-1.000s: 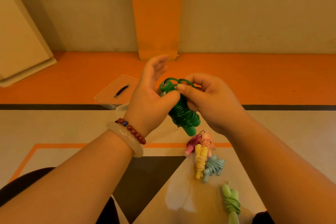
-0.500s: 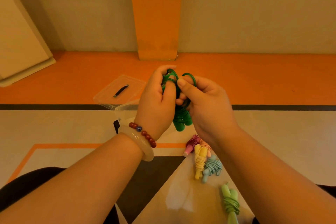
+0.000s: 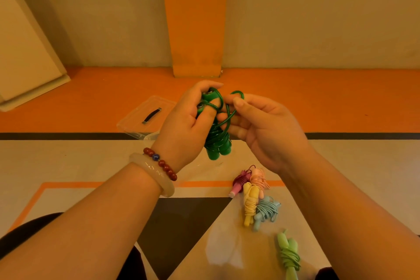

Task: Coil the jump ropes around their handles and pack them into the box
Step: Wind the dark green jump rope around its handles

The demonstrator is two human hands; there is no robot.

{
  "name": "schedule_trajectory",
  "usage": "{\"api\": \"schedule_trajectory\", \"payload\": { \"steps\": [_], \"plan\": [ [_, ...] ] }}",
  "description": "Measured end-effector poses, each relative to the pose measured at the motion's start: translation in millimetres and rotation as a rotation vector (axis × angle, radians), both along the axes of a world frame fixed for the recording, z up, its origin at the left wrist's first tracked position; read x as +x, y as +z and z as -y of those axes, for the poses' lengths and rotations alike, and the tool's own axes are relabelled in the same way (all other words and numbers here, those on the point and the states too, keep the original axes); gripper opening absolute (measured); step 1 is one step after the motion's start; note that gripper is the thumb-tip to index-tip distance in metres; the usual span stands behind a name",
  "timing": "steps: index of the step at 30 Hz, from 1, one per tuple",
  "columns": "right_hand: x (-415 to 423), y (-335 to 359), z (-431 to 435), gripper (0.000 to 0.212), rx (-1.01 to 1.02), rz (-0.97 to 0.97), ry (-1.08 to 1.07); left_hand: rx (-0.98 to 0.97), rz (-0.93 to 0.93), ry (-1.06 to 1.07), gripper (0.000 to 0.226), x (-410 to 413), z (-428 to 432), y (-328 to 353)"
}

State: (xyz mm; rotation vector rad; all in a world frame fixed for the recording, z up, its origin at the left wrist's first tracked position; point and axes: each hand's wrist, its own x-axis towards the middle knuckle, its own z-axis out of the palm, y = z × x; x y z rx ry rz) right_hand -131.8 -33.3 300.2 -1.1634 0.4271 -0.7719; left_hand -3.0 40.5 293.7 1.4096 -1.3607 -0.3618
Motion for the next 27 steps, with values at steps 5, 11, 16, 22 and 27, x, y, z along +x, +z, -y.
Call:
{"api": "schedule_trajectory", "payload": {
  "steps": [5,11,16,22,27],
  "plan": [
    [-8,-1,9,0.018,0.01,-0.015,0.078,0.048,0.105,-0.04,0.043,2,-2,1],
    [-4,-5,10,0.009,-0.041,-0.042,-0.01,0.052,0.119,-0.055,0.043,5,2,-4],
    [-4,-7,10,0.011,-0.079,-0.083,-0.016,0.109,0.16,-0.048,0.045,2,3,-8],
    [0,-8,8,0.014,0.01,-0.031,-0.021,0.082,0.038,-0.022,0.047,-6,2,-7],
    [1,-5,11,0.015,-0.017,-0.043,-0.049,-0.035,-0.221,0.006,0.028,-14,0,-3]
  ]
}}
